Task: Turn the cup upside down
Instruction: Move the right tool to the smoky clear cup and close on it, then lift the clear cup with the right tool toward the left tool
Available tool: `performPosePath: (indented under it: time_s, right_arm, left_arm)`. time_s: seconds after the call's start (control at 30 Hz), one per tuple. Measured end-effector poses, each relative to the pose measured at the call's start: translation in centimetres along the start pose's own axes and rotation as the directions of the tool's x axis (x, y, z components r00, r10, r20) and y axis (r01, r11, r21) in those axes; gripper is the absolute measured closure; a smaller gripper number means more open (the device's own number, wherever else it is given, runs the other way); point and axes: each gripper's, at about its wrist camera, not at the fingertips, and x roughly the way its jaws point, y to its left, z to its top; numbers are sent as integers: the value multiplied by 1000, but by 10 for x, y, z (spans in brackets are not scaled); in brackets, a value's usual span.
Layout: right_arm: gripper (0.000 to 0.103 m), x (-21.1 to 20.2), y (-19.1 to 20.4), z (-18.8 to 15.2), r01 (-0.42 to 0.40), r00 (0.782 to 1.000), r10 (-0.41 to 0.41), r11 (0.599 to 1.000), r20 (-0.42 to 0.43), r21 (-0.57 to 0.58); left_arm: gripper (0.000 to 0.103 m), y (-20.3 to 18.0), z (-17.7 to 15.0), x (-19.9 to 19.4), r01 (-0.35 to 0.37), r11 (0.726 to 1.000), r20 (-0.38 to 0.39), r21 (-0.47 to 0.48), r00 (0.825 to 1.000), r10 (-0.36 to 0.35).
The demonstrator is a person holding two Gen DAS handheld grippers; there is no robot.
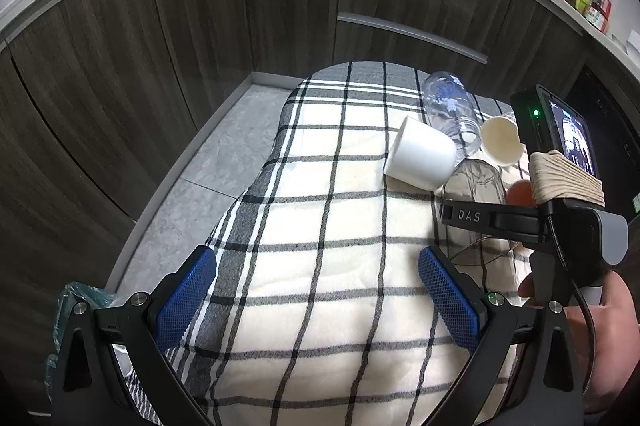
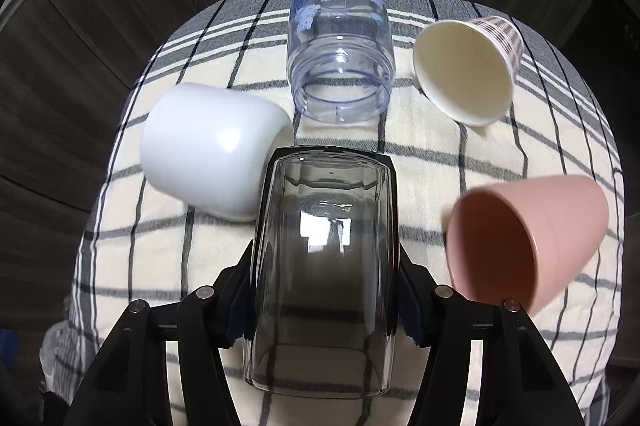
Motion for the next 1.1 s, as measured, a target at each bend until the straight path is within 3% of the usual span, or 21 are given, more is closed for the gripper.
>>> performPosePath:
  time_s: [0.2, 0.43, 0.8, 0.83, 0.9, 0.97, 1.1]
  right_arm:
    - [44, -31, -4, -33, -11, 1000, 11, 1000, 21, -6]
    - [44, -67, -10, -98, -6, 1000, 6, 1000, 16, 14]
    - [43, -51, -2, -144, 9, 999, -9, 1000, -45, 2]
    - [42, -52, -3, -144, 8, 999, -8, 1000, -48, 6]
    - [23, -55, -6, -144, -3, 999, 4, 1000, -48, 19]
    - [13, -62, -8, -144, 4, 1000, -4, 1000, -22, 25]
    - [13, -82, -16, -146, -11, 1000, 10, 999, 24, 38]
  left_arm:
    - [0, 4, -16, -18, 16, 1000, -10, 9, 1000, -16]
    - [0, 6, -51, -41, 30, 999, -43, 35, 999, -28]
    - [0, -2, -66, -55, 35, 997, -18, 63, 999, -34]
    - [0, -1, -66, -56, 33, 998, -16, 62, 999, -32]
    - [0, -1, -65, -58, 32, 998, -15, 58, 999, -31]
    - [0, -2, -65, -60, 29, 998, -10, 62, 1000, -28]
    - [0, -10, -64, -64, 29, 996, -2, 82, 1000, -29]
